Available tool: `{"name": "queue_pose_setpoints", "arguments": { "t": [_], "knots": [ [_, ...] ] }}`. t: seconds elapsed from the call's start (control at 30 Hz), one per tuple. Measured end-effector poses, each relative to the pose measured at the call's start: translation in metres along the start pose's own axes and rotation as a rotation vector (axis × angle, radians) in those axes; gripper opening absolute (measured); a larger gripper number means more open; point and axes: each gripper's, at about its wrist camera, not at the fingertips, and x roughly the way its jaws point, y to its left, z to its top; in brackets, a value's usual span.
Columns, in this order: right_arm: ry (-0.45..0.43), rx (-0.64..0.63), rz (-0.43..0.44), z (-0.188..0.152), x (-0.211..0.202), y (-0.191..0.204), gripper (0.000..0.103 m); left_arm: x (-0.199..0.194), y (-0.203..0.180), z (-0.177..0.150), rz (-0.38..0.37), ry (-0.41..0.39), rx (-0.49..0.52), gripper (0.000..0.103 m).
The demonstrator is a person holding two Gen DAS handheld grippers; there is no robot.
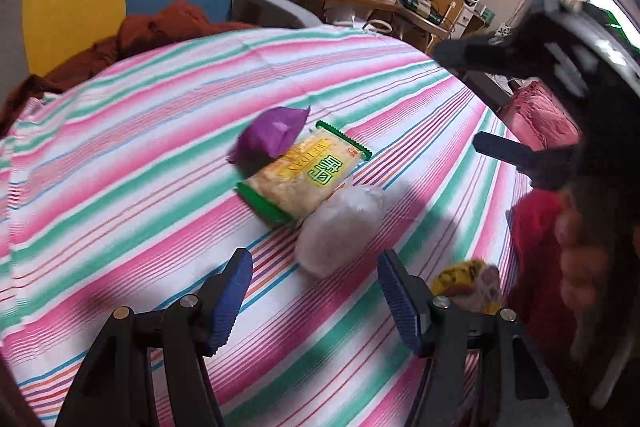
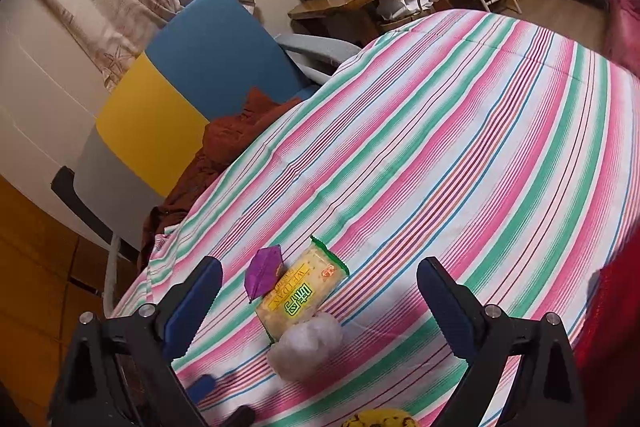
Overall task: Organize objects
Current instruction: 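Grasp the clear plastic-wrapped bundle with the left gripper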
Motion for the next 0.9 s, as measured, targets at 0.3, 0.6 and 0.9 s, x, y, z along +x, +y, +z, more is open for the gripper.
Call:
{"name": "queue_pose_setpoints", "arguments": {
  "t": [0.3, 0.6, 0.9],
  "knots": [
    [0.016, -0.006, 0.015, 0.000, 0.004, 0.002, 0.099, 0.036, -0.013, 0.014, -0.020, 0.039, -0.046, 0.065],
    [0.036, -0.017, 0.003, -0.002, 0.009, 0.002, 0.099, 0.015, -0.005, -0.016, 0.032, 0.010, 0.005, 0.044],
    [0.117, -0.131, 0.004, -0.012, 0.024, 0.022, 0.099, -0.045, 0.046, -0.081, 0.170, -0.059, -0.068, 0.039]
  ]
}}
